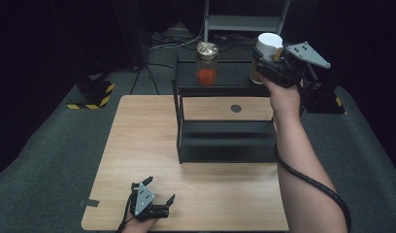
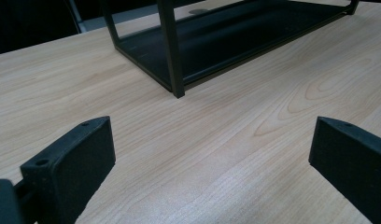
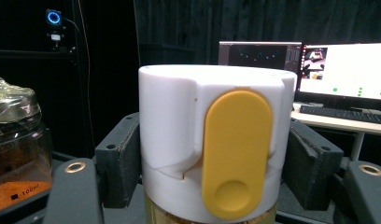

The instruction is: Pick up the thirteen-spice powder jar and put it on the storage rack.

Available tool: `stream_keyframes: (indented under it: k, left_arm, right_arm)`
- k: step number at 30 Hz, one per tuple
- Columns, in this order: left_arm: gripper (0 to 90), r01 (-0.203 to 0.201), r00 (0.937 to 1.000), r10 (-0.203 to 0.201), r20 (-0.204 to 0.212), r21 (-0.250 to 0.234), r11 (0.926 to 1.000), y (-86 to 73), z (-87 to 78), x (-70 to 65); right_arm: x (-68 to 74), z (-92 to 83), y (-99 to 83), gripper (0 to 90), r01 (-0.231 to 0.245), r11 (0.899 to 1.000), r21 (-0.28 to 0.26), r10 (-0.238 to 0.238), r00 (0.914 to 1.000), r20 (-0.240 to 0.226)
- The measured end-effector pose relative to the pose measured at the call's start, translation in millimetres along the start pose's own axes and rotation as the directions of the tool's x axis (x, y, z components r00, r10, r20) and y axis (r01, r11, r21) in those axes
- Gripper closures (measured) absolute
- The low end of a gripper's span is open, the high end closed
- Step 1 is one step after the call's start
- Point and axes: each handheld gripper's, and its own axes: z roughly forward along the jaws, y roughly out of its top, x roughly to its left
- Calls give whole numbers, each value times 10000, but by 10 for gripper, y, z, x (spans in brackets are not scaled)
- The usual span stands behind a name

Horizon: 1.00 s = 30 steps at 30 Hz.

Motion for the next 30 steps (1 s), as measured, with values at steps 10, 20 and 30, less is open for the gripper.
stream_keyframes:
  k: [10, 20, 30]
  left_arm:
    - [5, -44, 10000, 44, 10, -14, 10000, -2, -2, 0]
    - [5, -223, 9997, 223, -38, 29, 9997, 6, 2, -24]
    - [5, -338, 9994, 338, -2, 209, 9992, 41, 23, -30]
  right_arm:
    - [28, -35, 28, 101, -7, 10000, 16, 7, 10000, 74]
    - [77, -151, 2, 0, -30, 10000, -6, 30, 10000, 9]
    - [104, -398, -65, 0, 6, 10000, 22, -6, 9999, 155]
